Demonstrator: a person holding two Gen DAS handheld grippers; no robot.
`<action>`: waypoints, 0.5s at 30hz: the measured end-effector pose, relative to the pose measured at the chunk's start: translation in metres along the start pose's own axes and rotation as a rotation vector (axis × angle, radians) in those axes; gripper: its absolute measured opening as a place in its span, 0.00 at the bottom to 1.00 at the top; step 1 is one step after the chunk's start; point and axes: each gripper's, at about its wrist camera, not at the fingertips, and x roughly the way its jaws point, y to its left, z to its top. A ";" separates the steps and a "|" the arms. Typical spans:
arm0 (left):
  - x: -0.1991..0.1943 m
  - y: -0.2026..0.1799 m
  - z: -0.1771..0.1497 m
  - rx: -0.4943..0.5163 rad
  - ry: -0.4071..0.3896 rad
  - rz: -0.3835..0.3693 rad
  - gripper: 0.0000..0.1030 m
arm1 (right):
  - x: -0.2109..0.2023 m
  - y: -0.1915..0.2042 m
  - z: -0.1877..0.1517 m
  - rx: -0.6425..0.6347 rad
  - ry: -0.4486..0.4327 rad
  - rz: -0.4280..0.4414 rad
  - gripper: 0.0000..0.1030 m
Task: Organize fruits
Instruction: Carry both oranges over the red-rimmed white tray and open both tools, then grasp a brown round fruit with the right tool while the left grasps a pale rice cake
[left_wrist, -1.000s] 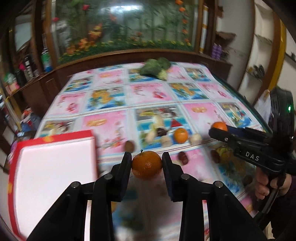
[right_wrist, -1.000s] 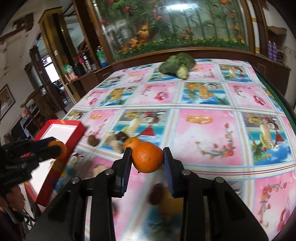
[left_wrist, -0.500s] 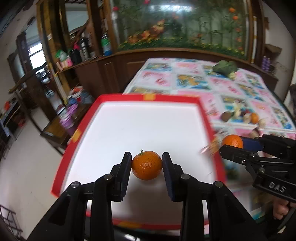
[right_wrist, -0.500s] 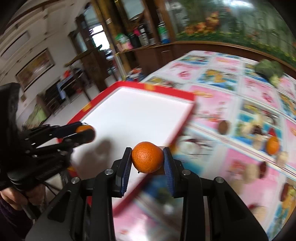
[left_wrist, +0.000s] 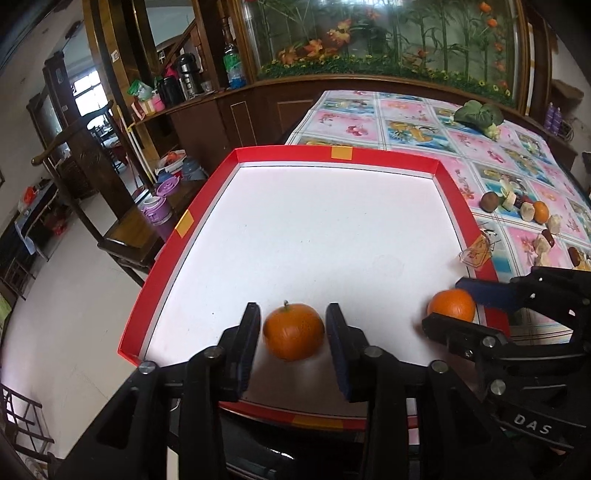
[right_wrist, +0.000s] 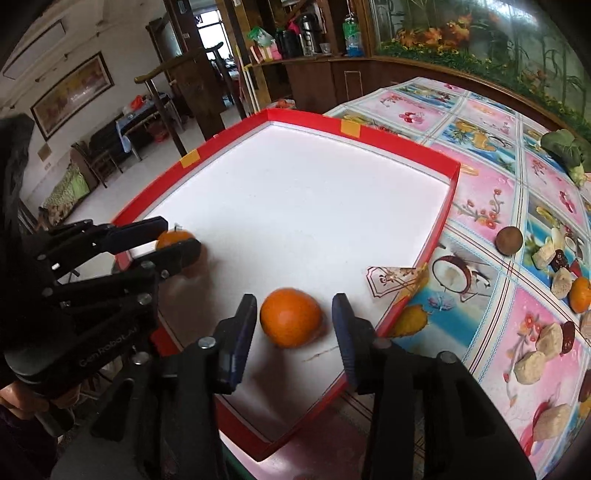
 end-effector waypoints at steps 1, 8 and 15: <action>-0.003 0.000 0.000 0.000 -0.008 0.004 0.46 | -0.004 -0.002 -0.001 0.004 -0.013 0.001 0.46; -0.027 -0.017 0.010 0.025 -0.086 -0.056 0.66 | -0.054 -0.033 -0.016 0.036 -0.130 -0.032 0.47; -0.056 -0.086 0.010 0.191 -0.149 -0.279 0.71 | -0.139 -0.114 -0.074 0.175 -0.207 -0.194 0.49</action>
